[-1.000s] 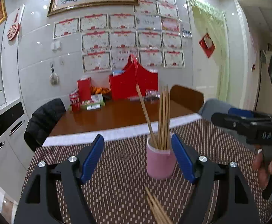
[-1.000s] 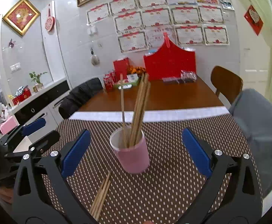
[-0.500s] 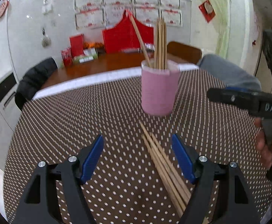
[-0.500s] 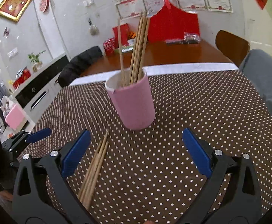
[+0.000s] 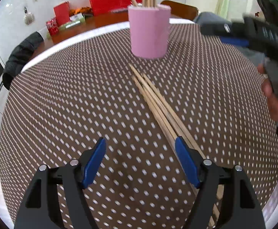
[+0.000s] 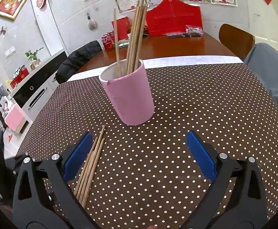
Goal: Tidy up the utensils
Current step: 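Move both open tools back down to the remaining chopsticks on the cloth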
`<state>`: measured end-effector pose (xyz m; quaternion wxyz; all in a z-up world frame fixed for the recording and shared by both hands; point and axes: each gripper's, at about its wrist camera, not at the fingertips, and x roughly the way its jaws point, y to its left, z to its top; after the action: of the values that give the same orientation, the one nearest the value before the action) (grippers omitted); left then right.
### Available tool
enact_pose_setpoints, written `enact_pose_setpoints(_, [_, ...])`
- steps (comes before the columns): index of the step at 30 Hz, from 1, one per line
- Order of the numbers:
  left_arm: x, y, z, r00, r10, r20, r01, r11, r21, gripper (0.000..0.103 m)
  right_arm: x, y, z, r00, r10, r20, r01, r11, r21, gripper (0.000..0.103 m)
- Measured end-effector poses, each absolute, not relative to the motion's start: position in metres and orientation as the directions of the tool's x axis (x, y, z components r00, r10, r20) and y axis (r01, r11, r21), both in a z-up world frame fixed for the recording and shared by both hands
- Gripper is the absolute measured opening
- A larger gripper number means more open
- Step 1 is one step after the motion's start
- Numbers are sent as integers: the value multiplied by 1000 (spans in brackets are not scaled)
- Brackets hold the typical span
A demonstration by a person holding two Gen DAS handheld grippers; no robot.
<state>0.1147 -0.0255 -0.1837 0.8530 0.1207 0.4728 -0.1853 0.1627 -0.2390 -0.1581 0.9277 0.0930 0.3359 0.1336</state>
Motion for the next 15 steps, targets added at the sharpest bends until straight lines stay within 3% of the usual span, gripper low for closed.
enact_pose_setpoints(9, [101, -20, -193, 500, -228, -835, 416, 910, 0, 82, 164, -230, -166, 715, 313, -625, -206, 949, 239, 97])
enact_pose_setpoints(15, [106, -25, -194, 585, -118, -802, 390, 908, 151, 85, 164, -214, -176, 660, 307, -686, -266, 949, 169, 97])
